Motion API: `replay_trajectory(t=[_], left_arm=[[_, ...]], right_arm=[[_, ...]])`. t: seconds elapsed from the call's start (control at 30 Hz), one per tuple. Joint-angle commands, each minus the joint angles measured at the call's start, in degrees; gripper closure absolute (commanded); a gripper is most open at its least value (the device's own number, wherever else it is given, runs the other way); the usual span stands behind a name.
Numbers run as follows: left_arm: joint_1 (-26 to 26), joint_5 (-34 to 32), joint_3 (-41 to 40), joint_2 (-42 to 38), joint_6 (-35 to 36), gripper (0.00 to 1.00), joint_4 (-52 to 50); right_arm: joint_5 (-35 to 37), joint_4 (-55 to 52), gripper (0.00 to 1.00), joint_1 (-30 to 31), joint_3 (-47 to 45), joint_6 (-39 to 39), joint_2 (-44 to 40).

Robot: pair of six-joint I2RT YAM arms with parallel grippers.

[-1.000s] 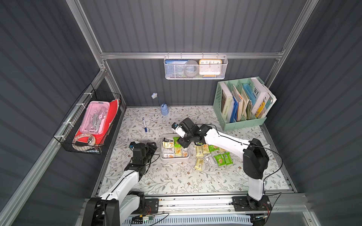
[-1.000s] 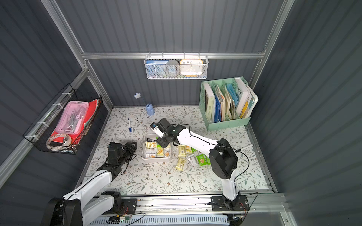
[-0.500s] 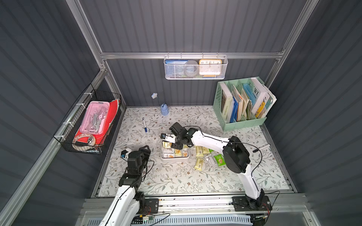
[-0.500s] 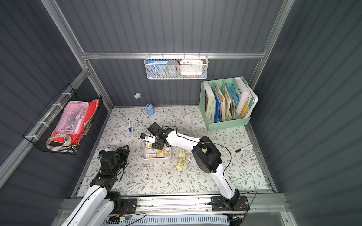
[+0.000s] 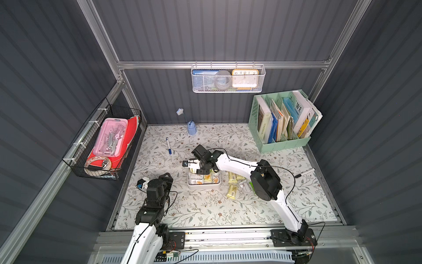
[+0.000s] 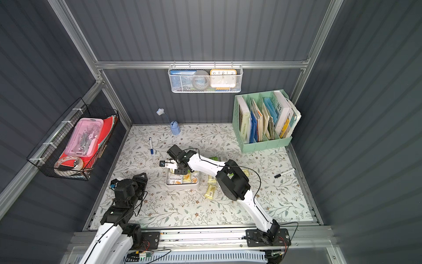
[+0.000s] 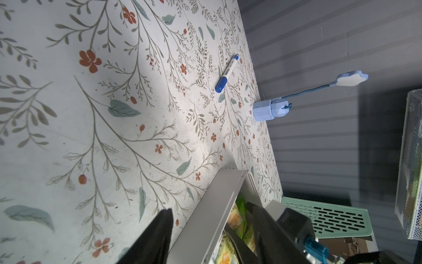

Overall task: Take the cookies out of the storage box
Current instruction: Pick up the cookie from the storage box.

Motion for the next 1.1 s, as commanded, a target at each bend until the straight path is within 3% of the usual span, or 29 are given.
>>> replay_trajectory(t=[0.0,0.37,0.67,1.07], left_arm=[[0.3,-1.1,1.3,-0.7,-0.1,0.39,-2.7],[0.3,-0.5,0.6,0.0,-0.6,0.39,-1.5],[0.3,-0.4,0.3,0.0,-0.5,0.39,-1.6],[0.3,-0.6,0.6,-0.3,-0.4,0.39,-2.0]], right_arm=[[-0.6,-2.5,0.4,0.3,1.7,-1.4,1.3],[-6.7,-3.4,0.38,0.5,2.0,-1.0,1.7],[-2.4,-0.1,0.4,0.7,2.5,-1.1,3.6],[-2.0,2.2,0.56,0.7,1.8,-0.4,3.0]])
